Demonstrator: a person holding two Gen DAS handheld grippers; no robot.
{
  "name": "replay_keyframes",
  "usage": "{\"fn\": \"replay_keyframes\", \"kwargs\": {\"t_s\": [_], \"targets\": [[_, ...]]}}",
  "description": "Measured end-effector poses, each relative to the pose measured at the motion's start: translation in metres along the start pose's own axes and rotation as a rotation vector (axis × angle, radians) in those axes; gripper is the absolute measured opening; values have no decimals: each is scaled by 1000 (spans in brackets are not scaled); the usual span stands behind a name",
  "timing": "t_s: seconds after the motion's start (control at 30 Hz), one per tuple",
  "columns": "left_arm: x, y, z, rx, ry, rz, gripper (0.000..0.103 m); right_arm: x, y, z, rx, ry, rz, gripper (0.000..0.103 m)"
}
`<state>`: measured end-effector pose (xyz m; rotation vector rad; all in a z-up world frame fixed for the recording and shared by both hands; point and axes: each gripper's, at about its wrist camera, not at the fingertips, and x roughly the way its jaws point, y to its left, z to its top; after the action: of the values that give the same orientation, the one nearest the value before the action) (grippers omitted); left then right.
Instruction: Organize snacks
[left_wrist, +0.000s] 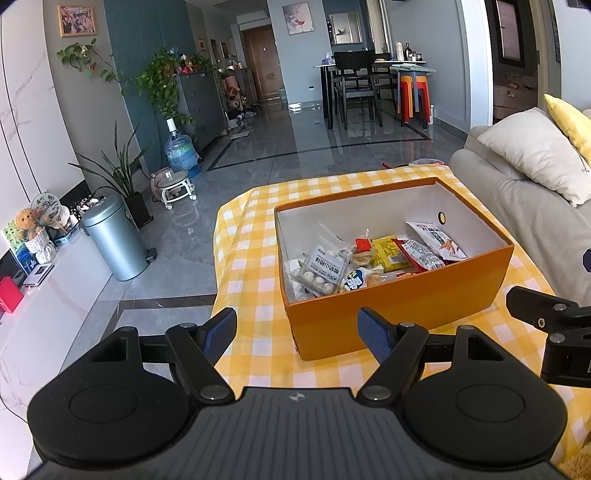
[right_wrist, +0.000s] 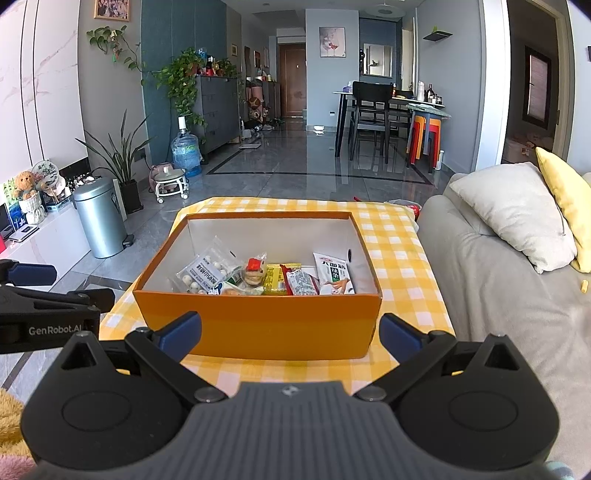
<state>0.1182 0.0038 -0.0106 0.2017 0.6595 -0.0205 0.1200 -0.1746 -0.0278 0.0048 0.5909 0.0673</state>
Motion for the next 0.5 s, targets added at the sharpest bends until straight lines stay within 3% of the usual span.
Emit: {"fn": "replay_keyframes", "kwargs": {"t_s": [0.5], "targets": [[-4,1,2,-4,-1,0,87,1,0,-2,9,13,-3,99]]}}
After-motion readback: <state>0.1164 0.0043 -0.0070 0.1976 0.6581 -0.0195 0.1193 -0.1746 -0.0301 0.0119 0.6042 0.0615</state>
